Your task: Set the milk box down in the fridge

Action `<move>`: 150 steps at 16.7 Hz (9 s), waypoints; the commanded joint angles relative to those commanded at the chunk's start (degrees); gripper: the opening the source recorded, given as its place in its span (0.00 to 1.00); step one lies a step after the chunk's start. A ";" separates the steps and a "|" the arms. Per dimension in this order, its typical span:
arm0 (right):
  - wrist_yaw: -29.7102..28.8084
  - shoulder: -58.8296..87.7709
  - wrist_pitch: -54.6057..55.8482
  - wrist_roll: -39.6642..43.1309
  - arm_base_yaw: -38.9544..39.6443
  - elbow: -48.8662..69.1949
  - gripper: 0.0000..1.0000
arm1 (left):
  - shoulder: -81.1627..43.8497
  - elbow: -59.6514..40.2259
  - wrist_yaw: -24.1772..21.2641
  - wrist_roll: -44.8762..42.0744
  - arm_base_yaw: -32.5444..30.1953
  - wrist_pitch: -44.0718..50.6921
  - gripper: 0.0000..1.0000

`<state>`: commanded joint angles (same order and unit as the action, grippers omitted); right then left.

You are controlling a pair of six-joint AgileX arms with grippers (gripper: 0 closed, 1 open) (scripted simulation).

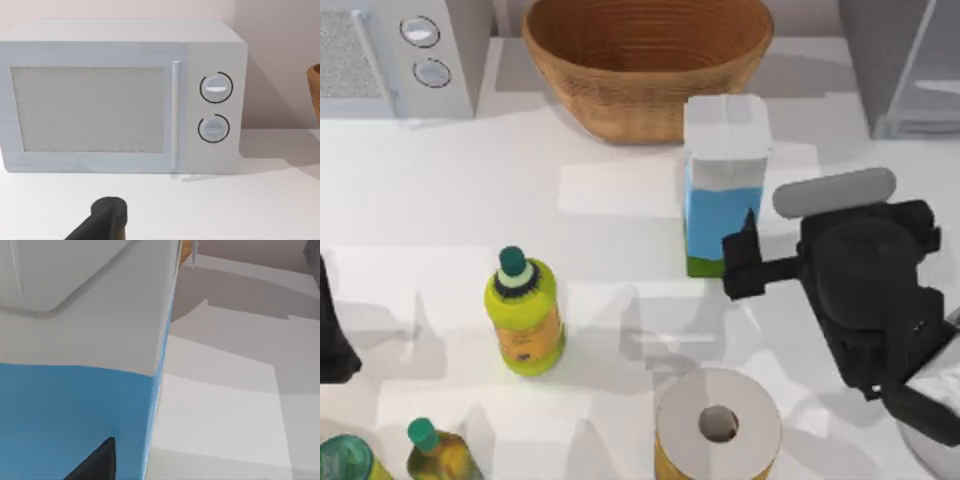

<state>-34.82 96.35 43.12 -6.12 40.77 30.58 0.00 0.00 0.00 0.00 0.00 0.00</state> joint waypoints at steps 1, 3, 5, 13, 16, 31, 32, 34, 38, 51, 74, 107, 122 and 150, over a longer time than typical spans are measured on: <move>-2.35 4.21 2.21 -1.12 1.36 1.94 1.00 | 0.00 0.00 0.00 0.00 0.00 0.00 1.00; -6.69 11.40 6.27 -3.47 3.80 5.73 1.00 | 0.00 0.00 0.00 0.00 0.00 0.00 1.00; -10.35 16.91 9.64 -5.73 5.82 9.20 1.00 | 0.00 0.00 0.00 0.00 0.00 0.00 1.00; -14.44 22.40 13.34 -8.50 8.19 13.25 1.00 | 0.00 0.00 0.00 0.00 0.00 0.00 1.00; -13.45 21.92 12.91 -8.12 7.11 13.77 1.00 | 0.00 0.00 0.00 0.00 0.00 0.00 1.00; -8.96 29.01 13.42 -5.95 2.33 21.68 0.77 | 0.00 0.00 0.00 0.00 0.00 0.00 1.00; -8.96 29.01 13.42 -5.95 2.33 21.68 0.70 | 0.00 0.00 0.00 0.00 0.00 0.00 1.00; -8.96 29.01 13.42 -5.95 2.33 21.68 0.55 | 0.00 0.00 0.00 0.00 0.00 0.00 1.00; -8.96 29.01 13.42 -5.95 2.33 21.68 0.25 | 0.00 0.00 0.00 0.00 0.00 0.00 1.00; -8.94 28.87 13.27 -6.01 2.38 21.67 0.00 | 0.00 0.00 0.00 0.00 0.00 0.00 1.00; -8.55 5.42 -20.07 -6.07 2.35 31.54 0.00 | 0.00 0.00 0.00 0.00 0.00 0.00 1.00; 34.82 -96.35 -43.12 6.12 -40.77 -30.58 0.00 | 0.00 0.00 0.00 0.00 0.00 0.00 1.00; 42.50 -43.61 -11.80 4.98 -48.26 -9.46 0.00 | 0.00 0.00 0.00 0.00 0.00 0.00 1.00; 48.34 32.50 21.03 4.47 -55.66 33.98 0.00 | 0.00 0.00 0.00 0.00 0.00 0.00 1.00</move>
<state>13.51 128.85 64.15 -1.64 -14.89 64.57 0.00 0.00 0.00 0.00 0.00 0.00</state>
